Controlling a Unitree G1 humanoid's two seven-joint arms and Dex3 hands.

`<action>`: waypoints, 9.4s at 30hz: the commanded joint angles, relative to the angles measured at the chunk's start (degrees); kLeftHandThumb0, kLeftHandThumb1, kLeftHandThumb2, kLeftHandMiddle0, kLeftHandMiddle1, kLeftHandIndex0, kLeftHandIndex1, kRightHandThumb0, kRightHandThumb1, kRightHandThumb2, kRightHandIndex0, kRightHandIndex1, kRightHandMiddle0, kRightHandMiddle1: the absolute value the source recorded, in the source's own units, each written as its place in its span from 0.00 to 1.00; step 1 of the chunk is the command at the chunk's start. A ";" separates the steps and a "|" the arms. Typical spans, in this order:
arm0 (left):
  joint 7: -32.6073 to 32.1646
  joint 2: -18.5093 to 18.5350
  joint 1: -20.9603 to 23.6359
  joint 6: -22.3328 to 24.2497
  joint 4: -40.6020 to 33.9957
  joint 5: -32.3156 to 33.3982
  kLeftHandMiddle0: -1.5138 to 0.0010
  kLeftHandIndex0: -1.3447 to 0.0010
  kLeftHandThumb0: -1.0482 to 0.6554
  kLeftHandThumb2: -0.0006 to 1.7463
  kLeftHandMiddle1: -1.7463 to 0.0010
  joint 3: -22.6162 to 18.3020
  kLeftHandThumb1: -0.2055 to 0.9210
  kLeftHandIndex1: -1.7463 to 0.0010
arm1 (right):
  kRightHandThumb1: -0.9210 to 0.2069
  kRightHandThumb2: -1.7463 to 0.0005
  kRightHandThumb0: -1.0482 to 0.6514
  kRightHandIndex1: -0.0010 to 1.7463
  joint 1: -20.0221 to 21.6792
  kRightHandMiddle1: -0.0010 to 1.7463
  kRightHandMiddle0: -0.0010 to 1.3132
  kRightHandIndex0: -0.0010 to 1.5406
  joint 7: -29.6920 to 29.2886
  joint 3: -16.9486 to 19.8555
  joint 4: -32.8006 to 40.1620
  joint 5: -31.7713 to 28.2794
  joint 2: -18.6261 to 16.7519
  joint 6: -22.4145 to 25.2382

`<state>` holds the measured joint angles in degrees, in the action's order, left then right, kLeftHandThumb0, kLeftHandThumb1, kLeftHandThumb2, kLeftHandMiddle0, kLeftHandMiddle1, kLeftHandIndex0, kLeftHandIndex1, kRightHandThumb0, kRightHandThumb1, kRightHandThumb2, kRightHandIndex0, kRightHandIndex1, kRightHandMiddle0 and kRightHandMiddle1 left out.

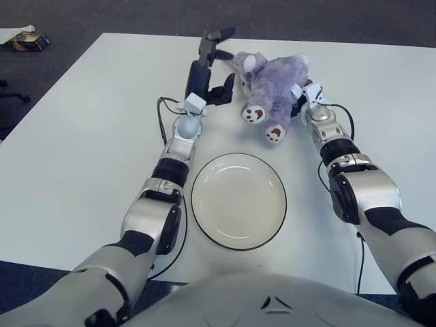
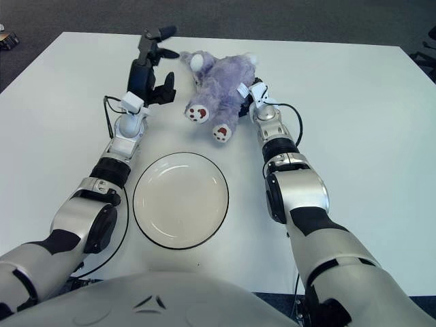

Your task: Put the doll into the plate.

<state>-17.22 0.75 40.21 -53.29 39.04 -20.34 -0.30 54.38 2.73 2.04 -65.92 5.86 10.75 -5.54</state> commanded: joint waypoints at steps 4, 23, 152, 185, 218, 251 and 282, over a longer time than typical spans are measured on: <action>-24.47 3.65 1.75 -9.39 0.12 -17.04 0.95 1.00 0.16 0.49 0.45 -3.11 1.00 0.67 | 0.76 0.10 0.62 0.93 -0.17 1.00 0.43 0.55 4.81 2.66 -2.58 -3.76 -0.52 9.24; -54.14 6.90 8.02 -9.51 12.32 -25.59 0.82 1.00 0.27 0.49 0.43 -0.52 0.99 0.29 | 0.77 0.09 0.62 0.95 0.32 1.00 0.44 0.55 8.75 3.75 -0.02 -5.99 -0.87 15.65; 7.16 10.93 0.97 19.16 3.68 -10.12 1.00 1.00 0.02 0.20 1.00 20.69 0.78 1.00 | 0.37 0.37 0.62 1.00 -2.51 1.00 0.26 0.24 18.09 2.71 39.54 -21.68 4.38 70.46; -27.70 4.79 6.96 25.83 18.85 -22.04 0.99 1.00 0.06 0.33 0.89 24.07 0.63 1.00 | 0.73 0.18 0.62 0.76 -7.24 1.00 0.46 0.60 22.27 3.71 47.42 -25.03 5.97 71.47; -41.10 1.62 14.01 27.62 29.32 -25.08 1.00 1.00 0.14 0.44 0.83 30.35 0.58 0.98 | 0.45 0.31 0.62 0.96 -10.78 1.00 0.30 0.32 22.12 5.27 57.98 -30.40 6.98 85.91; -37.82 4.29 15.76 14.62 29.24 -27.79 1.00 1.00 0.22 0.45 0.66 35.22 0.65 0.71 | 0.44 0.37 0.62 0.81 -11.89 1.00 0.27 0.45 27.87 1.51 56.61 -31.07 10.18 81.71; -23.86 4.02 16.25 18.14 30.16 -23.48 0.60 0.77 0.65 0.75 0.00 32.96 0.48 0.02 | 0.47 0.29 0.62 1.00 -14.15 1.00 0.33 0.29 28.59 0.97 63.32 -33.06 11.08 84.05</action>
<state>-41.66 4.70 55.82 -37.05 69.28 -43.84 32.92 40.82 31.79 0.69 -6.66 -25.13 21.99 76.32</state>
